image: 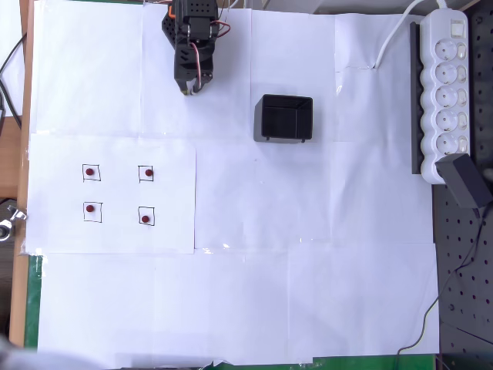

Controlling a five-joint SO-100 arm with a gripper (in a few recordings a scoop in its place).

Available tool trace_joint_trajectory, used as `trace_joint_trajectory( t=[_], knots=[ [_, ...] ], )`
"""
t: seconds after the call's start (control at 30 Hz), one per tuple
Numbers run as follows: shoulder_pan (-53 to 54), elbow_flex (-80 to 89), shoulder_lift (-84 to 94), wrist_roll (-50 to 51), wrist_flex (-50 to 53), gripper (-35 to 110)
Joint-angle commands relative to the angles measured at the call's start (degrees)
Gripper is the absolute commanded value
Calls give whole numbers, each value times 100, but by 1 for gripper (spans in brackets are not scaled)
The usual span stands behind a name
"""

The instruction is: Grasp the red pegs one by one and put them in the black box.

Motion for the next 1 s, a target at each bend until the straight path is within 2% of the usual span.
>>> trace_joint_trajectory(
  t=[0.0, 0.23, 0.37, 0.63, 0.8, 0.97],
  knots=[
    [606, -44, 1890, 123, -3138, 1],
    [1107, 18, 4518, -246, -7119, 5],
    [1266, 79, 5669, -264, -8429, 8],
    [1081, 765, 7937, -1020, -10450, 11],
    [896, 1591, 9176, -1494, -11197, 12],
    [923, 2479, 10072, -1644, -11417, 12]
  ],
)
